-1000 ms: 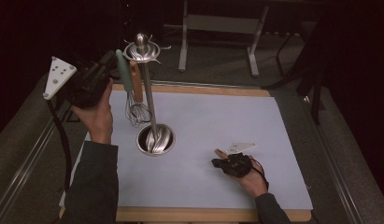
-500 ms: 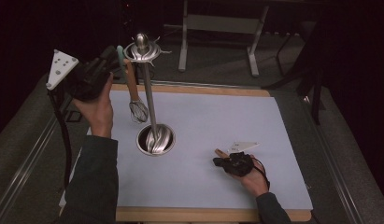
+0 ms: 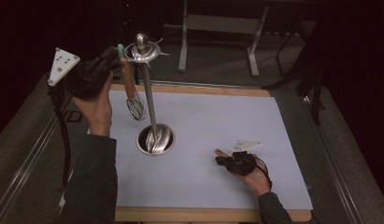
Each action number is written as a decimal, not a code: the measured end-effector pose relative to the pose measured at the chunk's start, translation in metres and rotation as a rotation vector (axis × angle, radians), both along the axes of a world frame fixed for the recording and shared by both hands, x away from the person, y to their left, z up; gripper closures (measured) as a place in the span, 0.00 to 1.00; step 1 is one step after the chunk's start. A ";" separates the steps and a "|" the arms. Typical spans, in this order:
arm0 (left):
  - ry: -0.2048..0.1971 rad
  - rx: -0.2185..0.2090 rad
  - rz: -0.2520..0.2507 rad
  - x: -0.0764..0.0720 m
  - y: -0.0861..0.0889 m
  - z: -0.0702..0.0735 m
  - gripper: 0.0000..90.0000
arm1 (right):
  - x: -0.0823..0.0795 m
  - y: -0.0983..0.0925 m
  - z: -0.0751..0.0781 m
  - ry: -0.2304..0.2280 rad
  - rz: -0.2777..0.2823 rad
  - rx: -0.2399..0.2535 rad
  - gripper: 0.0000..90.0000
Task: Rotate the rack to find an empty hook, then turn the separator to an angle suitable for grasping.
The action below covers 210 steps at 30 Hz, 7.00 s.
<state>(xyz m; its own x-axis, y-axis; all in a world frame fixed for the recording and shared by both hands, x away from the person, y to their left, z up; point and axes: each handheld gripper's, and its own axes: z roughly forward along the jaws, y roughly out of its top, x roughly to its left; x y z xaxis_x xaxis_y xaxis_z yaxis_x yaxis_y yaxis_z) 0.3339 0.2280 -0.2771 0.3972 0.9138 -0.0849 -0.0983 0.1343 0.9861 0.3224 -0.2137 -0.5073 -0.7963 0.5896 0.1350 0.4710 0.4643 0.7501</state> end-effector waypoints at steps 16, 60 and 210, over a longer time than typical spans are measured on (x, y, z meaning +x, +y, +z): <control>0.056 0.080 -0.001 -0.008 0.021 -0.011 1.00 | 0.001 -0.018 0.009 -0.011 -0.050 0.017 0.92; 0.414 0.063 -0.029 -0.039 0.016 -0.215 0.80 | -0.003 -0.061 0.018 0.094 -0.102 -0.129 0.85; 0.520 0.109 -0.073 -0.039 0.002 -0.262 0.78 | 0.065 0.073 0.029 0.253 -0.014 -0.232 0.79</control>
<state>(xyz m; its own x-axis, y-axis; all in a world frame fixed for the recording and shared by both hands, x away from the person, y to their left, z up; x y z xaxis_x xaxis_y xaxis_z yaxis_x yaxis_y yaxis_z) 0.2953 0.2298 -0.5387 0.3907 0.9000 -0.1932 0.4130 0.0162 0.9106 0.3873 -0.1408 -0.4781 -0.7465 0.6382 0.1883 0.6359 0.6009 0.4843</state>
